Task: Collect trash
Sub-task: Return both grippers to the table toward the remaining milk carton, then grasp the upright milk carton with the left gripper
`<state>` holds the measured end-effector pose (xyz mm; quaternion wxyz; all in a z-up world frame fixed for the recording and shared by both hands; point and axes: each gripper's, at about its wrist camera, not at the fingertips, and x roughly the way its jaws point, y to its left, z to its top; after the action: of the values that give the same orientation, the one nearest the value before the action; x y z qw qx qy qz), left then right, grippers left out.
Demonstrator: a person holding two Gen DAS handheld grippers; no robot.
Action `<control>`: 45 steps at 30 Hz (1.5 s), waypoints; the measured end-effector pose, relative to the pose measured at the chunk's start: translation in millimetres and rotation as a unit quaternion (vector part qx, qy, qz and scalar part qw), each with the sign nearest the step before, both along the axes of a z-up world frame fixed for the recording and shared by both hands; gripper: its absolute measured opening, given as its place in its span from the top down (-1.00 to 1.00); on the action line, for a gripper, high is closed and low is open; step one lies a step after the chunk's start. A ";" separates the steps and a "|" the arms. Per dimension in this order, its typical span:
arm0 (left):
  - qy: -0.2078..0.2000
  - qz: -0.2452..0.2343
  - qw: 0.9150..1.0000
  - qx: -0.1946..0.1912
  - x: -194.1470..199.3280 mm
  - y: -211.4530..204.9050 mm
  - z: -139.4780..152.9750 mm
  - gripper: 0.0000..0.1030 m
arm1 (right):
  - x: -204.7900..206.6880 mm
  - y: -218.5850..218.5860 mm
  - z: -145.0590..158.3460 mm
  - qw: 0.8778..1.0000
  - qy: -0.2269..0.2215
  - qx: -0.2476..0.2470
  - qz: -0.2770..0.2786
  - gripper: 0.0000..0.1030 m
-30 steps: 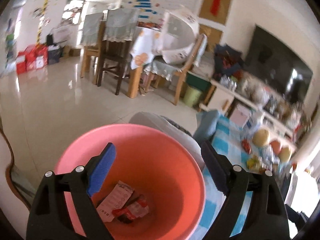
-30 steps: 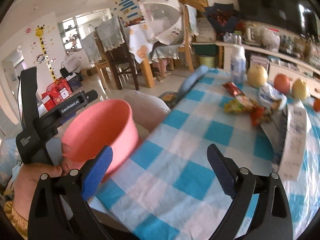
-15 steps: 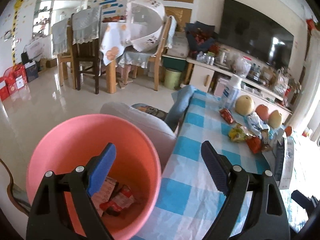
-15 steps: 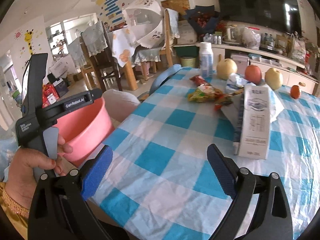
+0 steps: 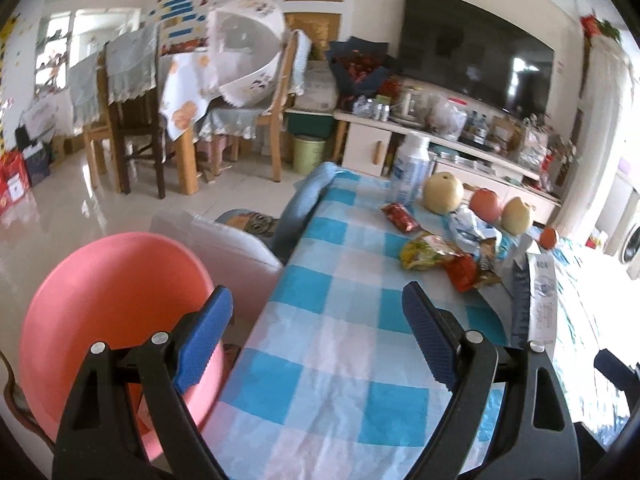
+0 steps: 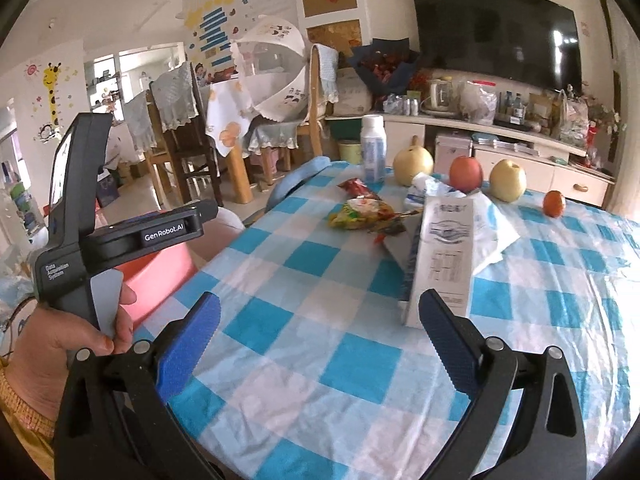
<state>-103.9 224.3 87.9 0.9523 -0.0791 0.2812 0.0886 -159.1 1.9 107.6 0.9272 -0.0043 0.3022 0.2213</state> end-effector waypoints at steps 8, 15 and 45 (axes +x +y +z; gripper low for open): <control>-0.003 -0.032 0.999 0.032 4.9 -35.7 1.7 -0.70 | 12.7 -31.3 -8.4 0.999 0.035 0.006 -0.008 -0.91; 0.007 -0.062 0.997 0.043 14.1 -66.0 -1.2 -0.70 | 21.2 -51.9 -20.1 0.997 0.074 0.013 -0.004 -0.91; 0.038 -0.212 0.973 0.088 48.5 -207.7 -23.6 -0.70 | 89.0 -188.6 -19.7 0.980 0.103 0.110 -0.133 -0.90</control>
<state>-55.4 16.6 64.3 0.9411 0.0703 0.3189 -0.0876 -70.1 -186.8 87.9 0.9071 0.1604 0.3678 0.1269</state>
